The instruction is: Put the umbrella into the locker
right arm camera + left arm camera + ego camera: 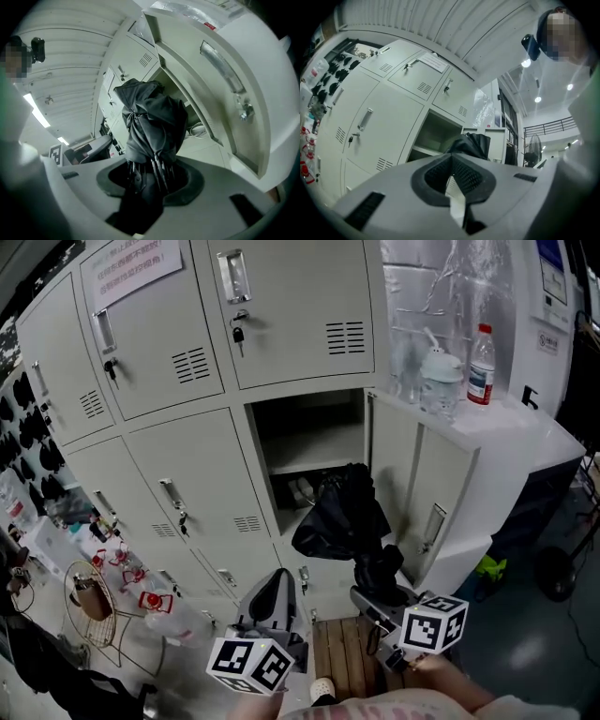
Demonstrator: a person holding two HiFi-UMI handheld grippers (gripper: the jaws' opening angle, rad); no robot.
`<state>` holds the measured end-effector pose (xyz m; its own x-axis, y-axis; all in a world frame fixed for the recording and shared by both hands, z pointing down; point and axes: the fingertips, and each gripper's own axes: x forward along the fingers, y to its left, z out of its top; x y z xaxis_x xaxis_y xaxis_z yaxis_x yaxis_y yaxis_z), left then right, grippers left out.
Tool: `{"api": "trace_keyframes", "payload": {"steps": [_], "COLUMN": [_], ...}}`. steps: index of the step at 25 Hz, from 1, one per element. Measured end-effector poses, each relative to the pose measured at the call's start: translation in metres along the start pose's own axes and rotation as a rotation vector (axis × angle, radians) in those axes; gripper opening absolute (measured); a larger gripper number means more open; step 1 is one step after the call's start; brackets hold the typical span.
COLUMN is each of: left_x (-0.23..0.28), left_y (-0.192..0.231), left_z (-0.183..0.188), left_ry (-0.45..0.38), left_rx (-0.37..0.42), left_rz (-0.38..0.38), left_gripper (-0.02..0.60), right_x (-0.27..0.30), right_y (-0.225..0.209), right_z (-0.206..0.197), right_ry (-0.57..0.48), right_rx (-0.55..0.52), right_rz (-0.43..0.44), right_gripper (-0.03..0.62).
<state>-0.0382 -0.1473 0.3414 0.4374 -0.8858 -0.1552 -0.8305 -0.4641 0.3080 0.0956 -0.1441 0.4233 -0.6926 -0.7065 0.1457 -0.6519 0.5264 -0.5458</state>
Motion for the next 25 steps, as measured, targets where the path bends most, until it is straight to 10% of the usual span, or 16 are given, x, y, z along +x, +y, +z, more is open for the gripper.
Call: {"api": "trace_keyframes", "payload": {"steps": [25], "left_x": [0.140], "left_y": [0.083], "left_z": [0.026], "left_ry": [0.107], "left_rx": [0.025], "left_rz": [-0.230], "left_gripper": [0.002], "right_x": [0.147], "right_y": [-0.055], "right_z": [0.094], "right_ry": [-0.034], "right_rx": [0.004], "right_rz": [-0.138], "right_gripper": [0.166]}}
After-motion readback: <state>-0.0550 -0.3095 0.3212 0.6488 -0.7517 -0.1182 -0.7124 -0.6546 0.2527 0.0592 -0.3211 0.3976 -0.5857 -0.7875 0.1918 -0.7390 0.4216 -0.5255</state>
